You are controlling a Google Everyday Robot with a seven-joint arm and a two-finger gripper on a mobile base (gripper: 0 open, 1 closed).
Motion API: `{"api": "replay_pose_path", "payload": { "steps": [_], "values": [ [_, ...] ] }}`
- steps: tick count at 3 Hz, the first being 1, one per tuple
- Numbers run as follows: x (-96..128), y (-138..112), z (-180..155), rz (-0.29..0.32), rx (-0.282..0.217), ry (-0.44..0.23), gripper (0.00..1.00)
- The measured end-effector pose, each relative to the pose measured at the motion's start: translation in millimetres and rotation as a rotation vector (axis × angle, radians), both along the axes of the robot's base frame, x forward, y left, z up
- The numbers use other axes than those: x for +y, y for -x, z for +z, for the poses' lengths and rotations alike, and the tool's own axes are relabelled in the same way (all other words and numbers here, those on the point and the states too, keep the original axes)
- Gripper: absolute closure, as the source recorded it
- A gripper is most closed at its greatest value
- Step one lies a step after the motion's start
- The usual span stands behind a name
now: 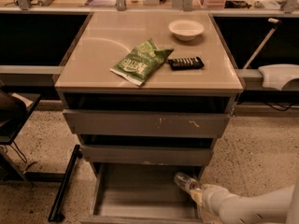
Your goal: Pick water bottle from bottom drawer and place on counter
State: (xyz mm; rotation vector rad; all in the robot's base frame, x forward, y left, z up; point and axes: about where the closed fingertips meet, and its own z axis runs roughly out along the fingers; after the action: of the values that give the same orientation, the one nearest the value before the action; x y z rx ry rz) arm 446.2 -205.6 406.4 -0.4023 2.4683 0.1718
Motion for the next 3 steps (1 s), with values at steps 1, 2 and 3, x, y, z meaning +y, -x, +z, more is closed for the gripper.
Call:
{"api": "replay_pose_path", "payload": {
  "steps": [1, 2, 3],
  "values": [
    [-15, 29, 49, -0.027, -0.038, 0.085, 1.0],
    [24, 69, 106, 0.109, -0.119, 0.191, 1.0],
    [24, 69, 106, 0.109, -0.119, 0.191, 1.0]
  ]
}}
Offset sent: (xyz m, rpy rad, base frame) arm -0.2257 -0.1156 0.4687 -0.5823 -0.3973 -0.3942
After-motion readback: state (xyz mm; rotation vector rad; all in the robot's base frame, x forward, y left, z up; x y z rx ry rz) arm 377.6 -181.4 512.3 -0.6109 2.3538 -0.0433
